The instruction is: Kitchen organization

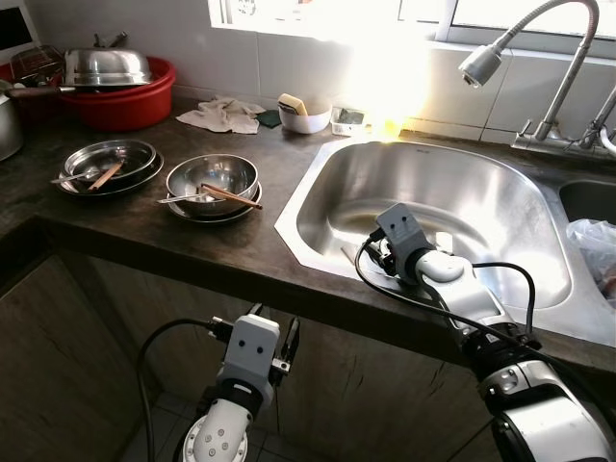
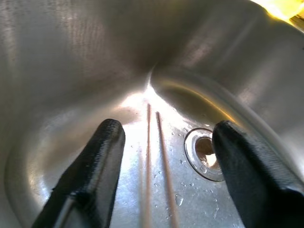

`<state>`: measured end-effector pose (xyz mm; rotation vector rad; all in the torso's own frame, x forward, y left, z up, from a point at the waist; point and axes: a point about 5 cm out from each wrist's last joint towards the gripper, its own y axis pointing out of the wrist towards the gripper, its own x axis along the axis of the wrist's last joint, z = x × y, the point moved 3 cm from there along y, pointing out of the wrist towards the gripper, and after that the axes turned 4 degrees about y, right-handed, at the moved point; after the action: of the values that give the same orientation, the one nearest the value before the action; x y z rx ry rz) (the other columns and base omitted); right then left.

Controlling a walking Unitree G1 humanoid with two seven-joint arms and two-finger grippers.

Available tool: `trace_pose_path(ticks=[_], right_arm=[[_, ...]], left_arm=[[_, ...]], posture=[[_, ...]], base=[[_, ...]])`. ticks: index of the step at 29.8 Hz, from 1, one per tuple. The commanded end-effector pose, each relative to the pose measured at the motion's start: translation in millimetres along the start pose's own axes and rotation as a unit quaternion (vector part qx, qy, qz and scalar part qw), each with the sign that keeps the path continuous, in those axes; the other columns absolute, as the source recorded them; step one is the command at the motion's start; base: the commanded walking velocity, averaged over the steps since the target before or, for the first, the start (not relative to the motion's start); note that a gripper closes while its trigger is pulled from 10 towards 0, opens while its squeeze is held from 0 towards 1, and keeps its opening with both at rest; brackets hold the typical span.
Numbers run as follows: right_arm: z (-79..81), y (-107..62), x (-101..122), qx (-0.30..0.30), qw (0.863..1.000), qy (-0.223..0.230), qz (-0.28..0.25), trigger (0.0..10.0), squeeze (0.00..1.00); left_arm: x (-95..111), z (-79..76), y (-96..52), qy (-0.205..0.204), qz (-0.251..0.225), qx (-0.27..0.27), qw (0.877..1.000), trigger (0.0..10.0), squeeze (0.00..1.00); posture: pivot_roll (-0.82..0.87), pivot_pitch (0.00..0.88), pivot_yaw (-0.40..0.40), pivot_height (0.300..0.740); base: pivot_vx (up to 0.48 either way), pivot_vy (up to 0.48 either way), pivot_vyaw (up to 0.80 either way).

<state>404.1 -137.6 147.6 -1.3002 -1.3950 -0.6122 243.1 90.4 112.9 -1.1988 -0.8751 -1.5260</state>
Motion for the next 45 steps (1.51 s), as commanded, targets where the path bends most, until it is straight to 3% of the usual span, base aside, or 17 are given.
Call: trace_pose_path(ticks=[1,2,3,12,17,26,29,35,45], right_arm=[[9.9,-0.7,-8.2,0.013,1.000,0.012,0.009,10.0,1.00],[8.8,-1.9,-6.9,0.007,1.000,0.013,0.004,10.0,1.00],[5.8,-4.8,-4.3,-0.006,1.000,0.019,-0.007,10.0,0.00],[-3.4,-29.3,17.1,-0.052,0.990,0.076,-0.108,10.0,0.00],[6.1,-58.9,29.7,-0.069,0.976,0.106,-0.175,10.0,0.00],[21.6,-96.4,12.1,-0.113,0.956,0.175,-0.206,10.0,0.00],[32.2,-103.4,6.4,-0.109,0.956,0.184,-0.199,10.0,0.00],[37.5,-110.2,5.7,-0.103,0.956,0.192,-0.198,10.0,0.00],[57.2,-124.3,-9.7,-0.061,0.966,0.182,-0.175,10.0,0.00]], left_arm=[[3.2,-0.3,1.4,0.002,-0.004,0.000,1.000,10.0,0.00],[3.2,0.0,2.0,0.002,-0.004,0.001,1.000,10.0,0.00],[3.4,0.3,2.5,0.002,-0.004,0.002,1.000,10.0,0.00],[3.6,3.4,5.1,0.004,-0.006,0.011,1.000,10.0,0.00],[3.0,5.8,5.8,0.004,-0.007,0.010,1.000,10.0,0.00],[3.2,9.0,4.2,0.002,-0.011,0.012,1.000,10.0,0.00],[3.2,8.7,3.5,-0.003,-0.011,0.008,1.000,10.0,0.00],[4.2,10.4,0.9,-0.014,-0.013,0.016,1.000,10.0,0.00],[4.8,2.0,-6.6,-0.027,-0.015,-0.012,0.999,10.0,0.00]], posture=[[0.07,0.071,-0.049,0.740],[0.07,0.069,-0.047,0.740],[0.07,0.069,-0.048,0.740],[0.06,0.056,-0.041,0.740],[0.04,0.052,-0.032,0.740],[0.04,0.046,-0.016,0.740],[0.04,0.046,-0.010,0.740],[0.03,0.046,-0.008,0.740],[0.04,0.047,-0.010,0.740]], base=[[0.000,0.000,0.00],[0.000,0.000,0.00],[0.000,0.000,0.00],[0.000,0.000,0.00],[0.000,0.000,0.00],[0.000,0.000,0.00],[0.000,0.000,0.00],[0.000,0.000,0.00],[0.000,0.000,0.00]])
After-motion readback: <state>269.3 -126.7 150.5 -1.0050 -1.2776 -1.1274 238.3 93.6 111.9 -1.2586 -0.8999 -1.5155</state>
